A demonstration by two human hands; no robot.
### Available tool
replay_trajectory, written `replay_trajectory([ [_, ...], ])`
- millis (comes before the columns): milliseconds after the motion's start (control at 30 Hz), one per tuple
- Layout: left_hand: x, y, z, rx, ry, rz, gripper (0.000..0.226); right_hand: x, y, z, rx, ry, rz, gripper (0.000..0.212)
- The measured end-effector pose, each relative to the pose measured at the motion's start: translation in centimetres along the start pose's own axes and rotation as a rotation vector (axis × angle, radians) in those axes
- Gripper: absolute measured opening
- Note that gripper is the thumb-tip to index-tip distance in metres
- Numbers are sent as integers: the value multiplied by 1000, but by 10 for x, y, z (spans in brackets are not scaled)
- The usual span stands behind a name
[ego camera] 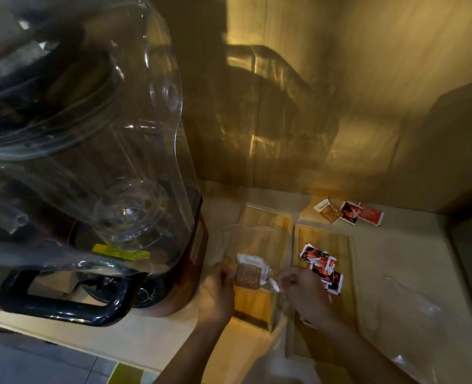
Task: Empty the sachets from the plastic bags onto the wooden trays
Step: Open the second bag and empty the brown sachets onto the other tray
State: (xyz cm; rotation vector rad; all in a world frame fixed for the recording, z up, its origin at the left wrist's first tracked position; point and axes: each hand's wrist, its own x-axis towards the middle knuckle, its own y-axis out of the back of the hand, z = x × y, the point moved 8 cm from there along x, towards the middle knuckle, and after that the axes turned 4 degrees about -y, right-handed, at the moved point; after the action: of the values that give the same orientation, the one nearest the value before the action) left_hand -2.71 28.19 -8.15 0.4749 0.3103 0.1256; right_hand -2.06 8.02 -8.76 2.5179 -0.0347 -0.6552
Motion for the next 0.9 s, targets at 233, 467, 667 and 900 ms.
replay_trajectory([
  [233, -14, -3, -3, -75, 112, -39, 11, -5, -1, -4, 20, -25, -39, 37],
  [467, -4, 8, 12, -54, 44, -55, 14, -9, 12, -17, 97, 10, -22, 36],
  [667, 0, 19, 37, -103, -25, -52, 9, -9, 25, -31, 163, 37, -26, 27],
  [900, 3, 28, 64, -144, -67, -63, 12, -11, 39, -47, 223, 71, -18, 23],
])
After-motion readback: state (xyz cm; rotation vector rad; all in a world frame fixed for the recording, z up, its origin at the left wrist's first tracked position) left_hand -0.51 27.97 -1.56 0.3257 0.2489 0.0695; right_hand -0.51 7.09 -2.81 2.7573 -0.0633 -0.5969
